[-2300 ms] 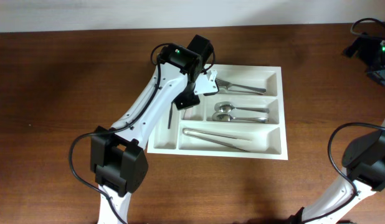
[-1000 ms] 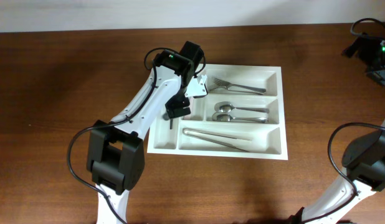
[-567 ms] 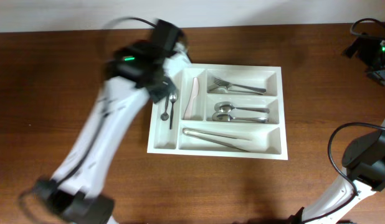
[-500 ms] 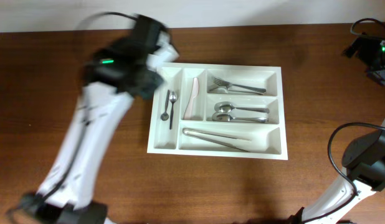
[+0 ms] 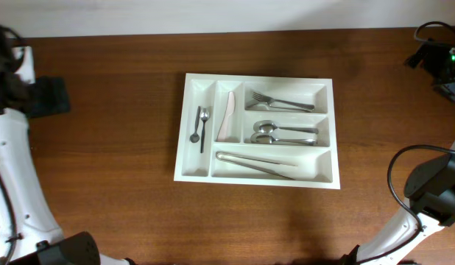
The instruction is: Pack container
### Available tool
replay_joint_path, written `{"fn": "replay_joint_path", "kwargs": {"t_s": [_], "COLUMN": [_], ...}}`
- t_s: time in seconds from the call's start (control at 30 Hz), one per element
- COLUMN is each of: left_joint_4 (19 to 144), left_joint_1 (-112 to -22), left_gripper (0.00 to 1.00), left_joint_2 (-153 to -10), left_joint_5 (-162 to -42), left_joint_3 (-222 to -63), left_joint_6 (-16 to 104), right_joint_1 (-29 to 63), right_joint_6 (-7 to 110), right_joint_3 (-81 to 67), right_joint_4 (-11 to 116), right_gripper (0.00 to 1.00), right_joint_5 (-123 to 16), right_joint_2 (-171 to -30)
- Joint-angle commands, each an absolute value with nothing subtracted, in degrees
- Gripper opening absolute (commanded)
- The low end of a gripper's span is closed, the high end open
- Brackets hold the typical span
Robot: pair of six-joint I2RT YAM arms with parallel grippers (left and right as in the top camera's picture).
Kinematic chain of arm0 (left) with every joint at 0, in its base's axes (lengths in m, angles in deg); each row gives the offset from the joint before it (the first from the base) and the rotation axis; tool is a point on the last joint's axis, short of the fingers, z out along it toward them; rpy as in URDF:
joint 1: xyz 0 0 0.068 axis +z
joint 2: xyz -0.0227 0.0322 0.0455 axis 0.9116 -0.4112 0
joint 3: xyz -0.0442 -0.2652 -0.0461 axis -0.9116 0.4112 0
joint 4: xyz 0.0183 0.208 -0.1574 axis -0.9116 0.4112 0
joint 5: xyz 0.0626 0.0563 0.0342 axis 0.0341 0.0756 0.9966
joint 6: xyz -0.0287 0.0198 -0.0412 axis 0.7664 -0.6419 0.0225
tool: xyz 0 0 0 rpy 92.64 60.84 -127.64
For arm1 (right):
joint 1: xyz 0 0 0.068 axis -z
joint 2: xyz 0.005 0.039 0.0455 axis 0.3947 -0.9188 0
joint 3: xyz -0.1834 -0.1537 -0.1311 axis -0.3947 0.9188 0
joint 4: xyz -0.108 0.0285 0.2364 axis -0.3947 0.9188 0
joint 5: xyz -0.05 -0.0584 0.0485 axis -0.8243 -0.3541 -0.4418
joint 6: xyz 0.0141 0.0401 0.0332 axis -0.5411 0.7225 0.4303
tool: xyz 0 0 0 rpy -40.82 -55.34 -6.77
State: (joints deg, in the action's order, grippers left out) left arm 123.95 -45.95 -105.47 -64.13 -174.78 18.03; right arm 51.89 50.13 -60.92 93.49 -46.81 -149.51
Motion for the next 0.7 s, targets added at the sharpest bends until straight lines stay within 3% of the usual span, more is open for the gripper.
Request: {"fn": "replay_joint_path", "kwargs": {"t_s": [0.0,0.47,0.67], "left_joint_4": [124.0,124.0,124.0], "left_joint_1": [-42.9,-42.2,-42.2], "left_gripper": [0.99,0.99,0.99], "left_joint_2": [-105.3,-105.3,-105.3], "left_joint_5": [-69.4,-69.4,-69.4], "left_joint_3": [-174.8,-174.8,-174.8], "left_joint_6": [19.6,19.6,19.6], "right_joint_1": [52.2,52.1,47.8], "right_joint_6": [50.6,50.6,50.6], "right_joint_3": [-60.8,-60.7,-60.7], "right_joint_4": [93.5,93.5,93.5], "right_gripper": [0.99,0.99,0.99], "right_joint_5": [-46.5,-46.5,-46.6], "right_joint_2": [-149.4,-149.4,-148.2]}}
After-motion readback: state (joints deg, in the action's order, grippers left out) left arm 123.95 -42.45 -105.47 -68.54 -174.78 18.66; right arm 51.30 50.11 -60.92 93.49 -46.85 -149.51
